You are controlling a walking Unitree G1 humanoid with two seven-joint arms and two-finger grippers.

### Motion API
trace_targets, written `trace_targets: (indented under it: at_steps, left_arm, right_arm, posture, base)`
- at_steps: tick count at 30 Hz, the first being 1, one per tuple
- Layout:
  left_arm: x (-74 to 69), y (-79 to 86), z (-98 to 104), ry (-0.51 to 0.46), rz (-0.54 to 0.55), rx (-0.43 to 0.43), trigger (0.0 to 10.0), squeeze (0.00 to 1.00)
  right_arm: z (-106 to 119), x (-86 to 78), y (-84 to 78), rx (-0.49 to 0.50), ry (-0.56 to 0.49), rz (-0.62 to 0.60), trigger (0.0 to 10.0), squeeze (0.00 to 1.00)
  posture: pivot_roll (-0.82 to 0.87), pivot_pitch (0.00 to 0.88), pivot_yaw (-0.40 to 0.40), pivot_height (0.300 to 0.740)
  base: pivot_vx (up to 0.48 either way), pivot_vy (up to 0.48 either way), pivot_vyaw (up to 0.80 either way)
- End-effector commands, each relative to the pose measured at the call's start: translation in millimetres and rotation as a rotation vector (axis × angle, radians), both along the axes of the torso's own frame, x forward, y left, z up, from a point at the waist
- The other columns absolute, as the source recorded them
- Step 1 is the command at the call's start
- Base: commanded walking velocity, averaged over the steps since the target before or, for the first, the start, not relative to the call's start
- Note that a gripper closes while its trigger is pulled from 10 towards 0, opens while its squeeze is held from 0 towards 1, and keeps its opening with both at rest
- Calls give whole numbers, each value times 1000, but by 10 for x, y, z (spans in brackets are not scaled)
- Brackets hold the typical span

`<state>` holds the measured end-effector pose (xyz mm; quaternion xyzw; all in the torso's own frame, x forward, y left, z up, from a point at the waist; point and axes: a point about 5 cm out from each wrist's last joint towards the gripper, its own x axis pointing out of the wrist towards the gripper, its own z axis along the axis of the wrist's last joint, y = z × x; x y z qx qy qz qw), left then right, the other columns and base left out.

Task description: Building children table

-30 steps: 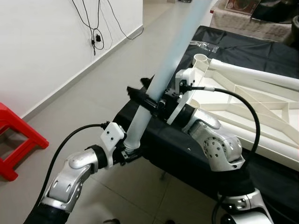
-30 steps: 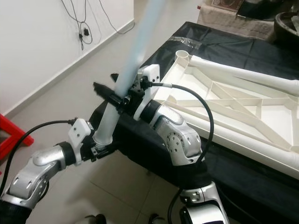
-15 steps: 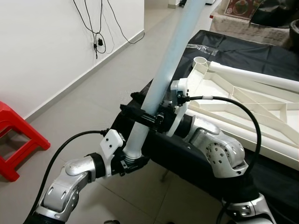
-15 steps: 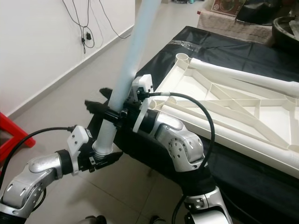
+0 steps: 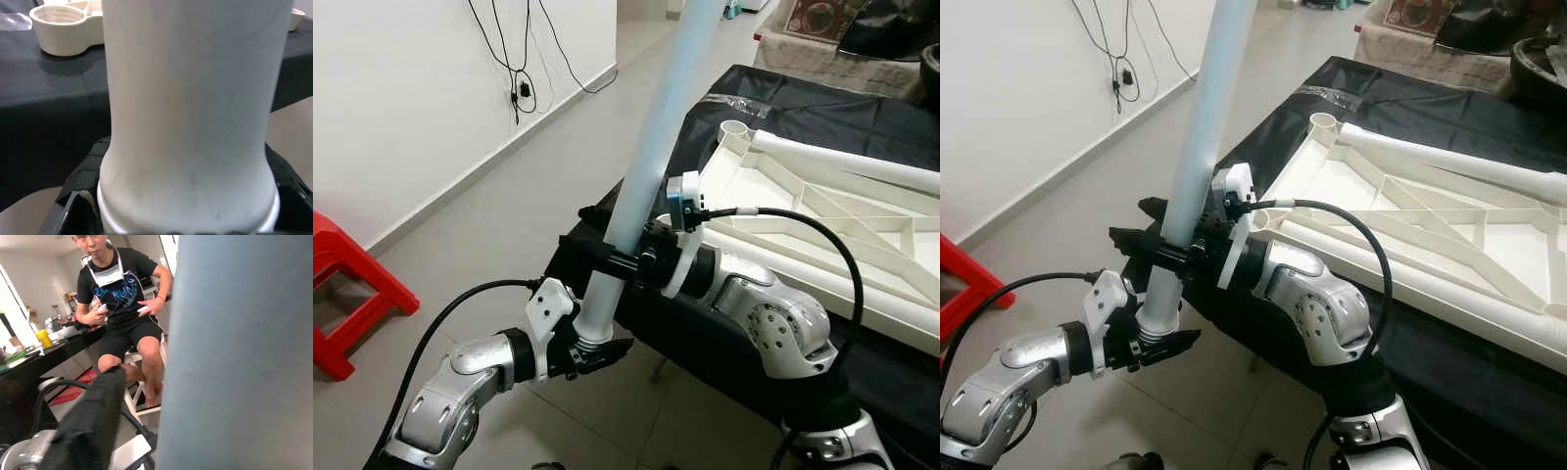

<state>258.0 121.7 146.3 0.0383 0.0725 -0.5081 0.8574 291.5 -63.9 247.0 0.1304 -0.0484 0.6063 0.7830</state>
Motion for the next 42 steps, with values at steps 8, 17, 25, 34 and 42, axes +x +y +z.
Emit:
trace_targets:
  at_steps: [8, 17, 25, 34, 42]
  left_arm:
    - [-75, -34, -3, 15, -47, 10, 10000, 0]
    - [-84, -17, -63, 77, -29, 39, 10000, 0]
    - [-91, -14, -73, 75, -32, 42, 10000, 1000]
    - [-145, 113, -172, 109, 16, 78, 10000, 0]
    - [-164, 114, -168, 67, 129, 49, 10000, 0]
  right_arm:
    - [-21, -86, 67, -4, 4, 70, 0, 0]
    - [-19, -73, 54, -5, 2, 63, 0, 0]
    - [12, -48, 37, 2, -2, 53, 0, 0]
    - [202, 155, -156, 38, -43, -47, 0, 0]
    - [442, 565, -487, 91, -133, -385, 0, 0]
  posture:
    - [63, 158, -16, 740]
    - [62, 158, -17, 740]
    - [63, 159, -17, 740]
    - [64, 162, -18, 740]
    - [71, 173, -28, 740]
  base:
    - [0, 0, 0]
    - [0, 0, 0]
    - [0, 0, 0]
    - [0, 0, 0]
    - [0, 0, 0]
